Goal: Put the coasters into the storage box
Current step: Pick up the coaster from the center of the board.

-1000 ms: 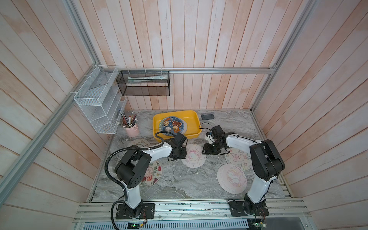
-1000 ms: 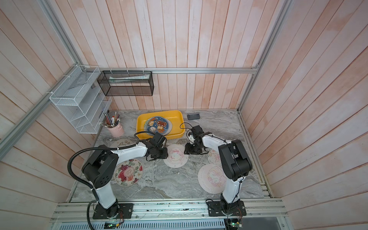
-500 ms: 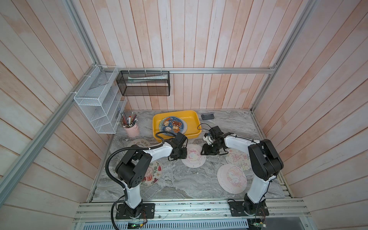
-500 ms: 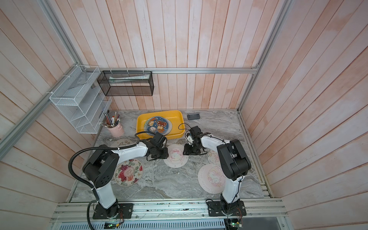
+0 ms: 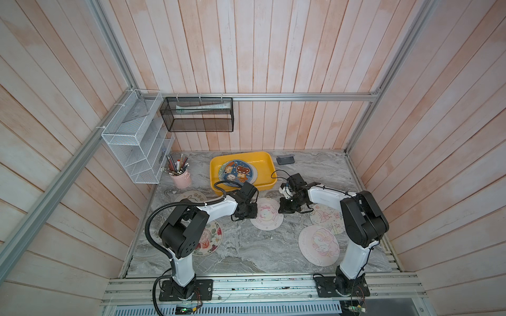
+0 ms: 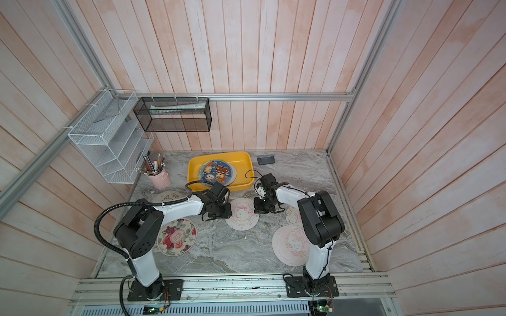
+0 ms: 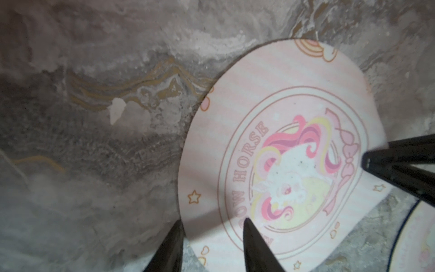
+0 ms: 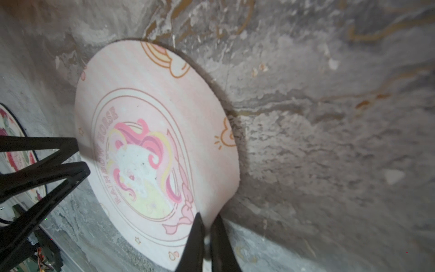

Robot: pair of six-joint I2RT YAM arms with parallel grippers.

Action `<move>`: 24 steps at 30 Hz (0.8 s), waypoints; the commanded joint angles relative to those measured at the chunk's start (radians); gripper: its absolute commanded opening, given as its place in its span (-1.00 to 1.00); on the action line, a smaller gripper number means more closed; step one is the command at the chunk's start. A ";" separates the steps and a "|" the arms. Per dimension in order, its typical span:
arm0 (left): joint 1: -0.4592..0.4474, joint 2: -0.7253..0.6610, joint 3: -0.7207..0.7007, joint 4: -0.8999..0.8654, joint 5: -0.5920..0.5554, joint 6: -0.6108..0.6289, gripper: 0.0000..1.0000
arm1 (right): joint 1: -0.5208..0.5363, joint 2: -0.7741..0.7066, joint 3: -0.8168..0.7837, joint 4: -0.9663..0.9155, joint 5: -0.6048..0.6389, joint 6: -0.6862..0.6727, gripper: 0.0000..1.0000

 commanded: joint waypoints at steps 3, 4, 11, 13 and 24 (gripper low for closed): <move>-0.006 0.006 0.009 -0.001 0.015 -0.011 -0.02 | 0.008 -0.002 0.023 -0.019 -0.012 0.009 -1.00; -0.006 0.002 0.007 0.000 0.015 -0.012 0.02 | 0.008 -0.012 0.027 -0.023 -0.015 0.011 -1.00; 0.018 -0.061 -0.042 0.033 0.015 -0.040 0.36 | 0.016 -0.121 0.089 -0.086 -0.030 0.040 -1.00; 0.035 -0.092 -0.073 0.056 0.019 -0.054 0.47 | 0.028 -0.150 0.133 -0.119 -0.039 0.041 -1.00; 0.084 -0.243 -0.211 0.146 0.005 -0.091 0.70 | 0.075 -0.128 0.477 -0.158 -0.115 0.049 -1.00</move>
